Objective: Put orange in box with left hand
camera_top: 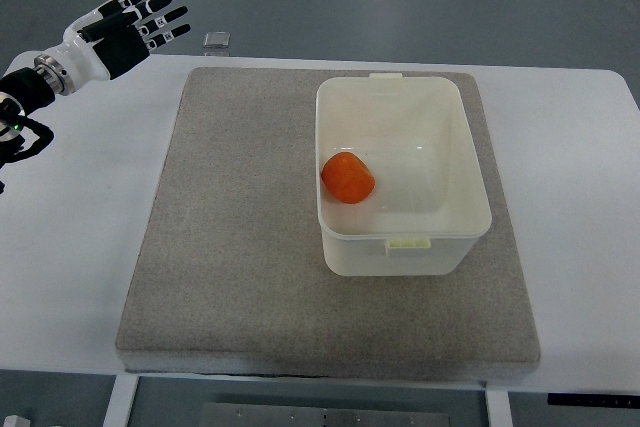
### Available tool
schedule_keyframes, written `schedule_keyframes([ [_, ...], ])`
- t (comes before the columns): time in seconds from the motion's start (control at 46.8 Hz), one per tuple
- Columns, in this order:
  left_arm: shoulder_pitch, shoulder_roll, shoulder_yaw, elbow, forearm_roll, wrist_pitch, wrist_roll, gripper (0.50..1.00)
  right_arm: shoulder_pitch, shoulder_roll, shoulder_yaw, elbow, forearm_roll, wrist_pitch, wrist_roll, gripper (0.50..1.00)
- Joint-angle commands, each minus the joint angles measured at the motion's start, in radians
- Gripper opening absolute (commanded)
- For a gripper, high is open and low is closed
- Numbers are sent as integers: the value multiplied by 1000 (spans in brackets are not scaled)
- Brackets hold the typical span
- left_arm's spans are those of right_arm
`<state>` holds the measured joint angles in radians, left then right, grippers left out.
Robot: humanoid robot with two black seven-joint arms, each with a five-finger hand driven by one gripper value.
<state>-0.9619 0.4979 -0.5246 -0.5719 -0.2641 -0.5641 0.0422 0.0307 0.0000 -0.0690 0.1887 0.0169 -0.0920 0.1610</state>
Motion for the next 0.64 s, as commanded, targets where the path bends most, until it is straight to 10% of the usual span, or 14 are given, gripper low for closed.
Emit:
schedule_keyframes([
  [0.0, 0, -1, -2, 0, -15, 0, 21, 996, 0, 0, 0, 0, 0, 0, 0, 932],
  [0.62, 3, -12, -11, -2, -15, 0, 24, 996, 0, 0, -2, 2, -2, -2, 0, 932],
])
